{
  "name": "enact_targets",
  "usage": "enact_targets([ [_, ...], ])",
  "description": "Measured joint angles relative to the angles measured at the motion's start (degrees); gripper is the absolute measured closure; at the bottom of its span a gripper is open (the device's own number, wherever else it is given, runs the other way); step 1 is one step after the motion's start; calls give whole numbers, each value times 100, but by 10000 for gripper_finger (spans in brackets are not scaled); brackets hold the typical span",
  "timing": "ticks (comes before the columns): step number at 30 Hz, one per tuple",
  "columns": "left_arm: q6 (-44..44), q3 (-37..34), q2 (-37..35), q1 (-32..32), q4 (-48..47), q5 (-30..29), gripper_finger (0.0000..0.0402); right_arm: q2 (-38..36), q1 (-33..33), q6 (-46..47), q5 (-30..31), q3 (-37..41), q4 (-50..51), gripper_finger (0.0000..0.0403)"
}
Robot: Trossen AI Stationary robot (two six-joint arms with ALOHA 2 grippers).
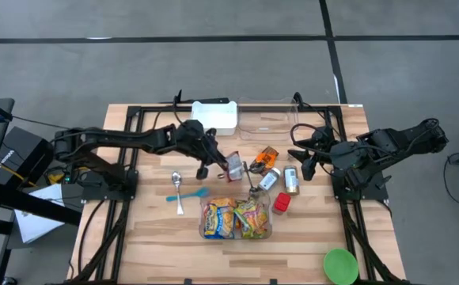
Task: Pick & Place Food Item
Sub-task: Put the red noodle pack into the bottom transparent bin
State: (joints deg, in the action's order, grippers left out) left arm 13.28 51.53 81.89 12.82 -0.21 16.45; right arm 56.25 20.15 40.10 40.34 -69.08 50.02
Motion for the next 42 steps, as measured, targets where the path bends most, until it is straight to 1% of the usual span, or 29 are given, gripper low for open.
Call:
enact_targets([
  [13,-638,0,-734,-147,589,-46,401,0,-1,0,15,0,-139,232],
  [18,-887,24,-944,-265,969,-47,401,0,1,0,20,-1,-243,232],
  [26,-927,342,-997,-428,978,-110,401,0,-1,-1,20,-1,-262,232],
  [36,-927,348,-995,-480,904,-153,401,0,-1,-2,20,0,-256,232],
  [42,-974,348,-995,-736,907,-153,401,0,1,-17,20,-2,-254,232],
])
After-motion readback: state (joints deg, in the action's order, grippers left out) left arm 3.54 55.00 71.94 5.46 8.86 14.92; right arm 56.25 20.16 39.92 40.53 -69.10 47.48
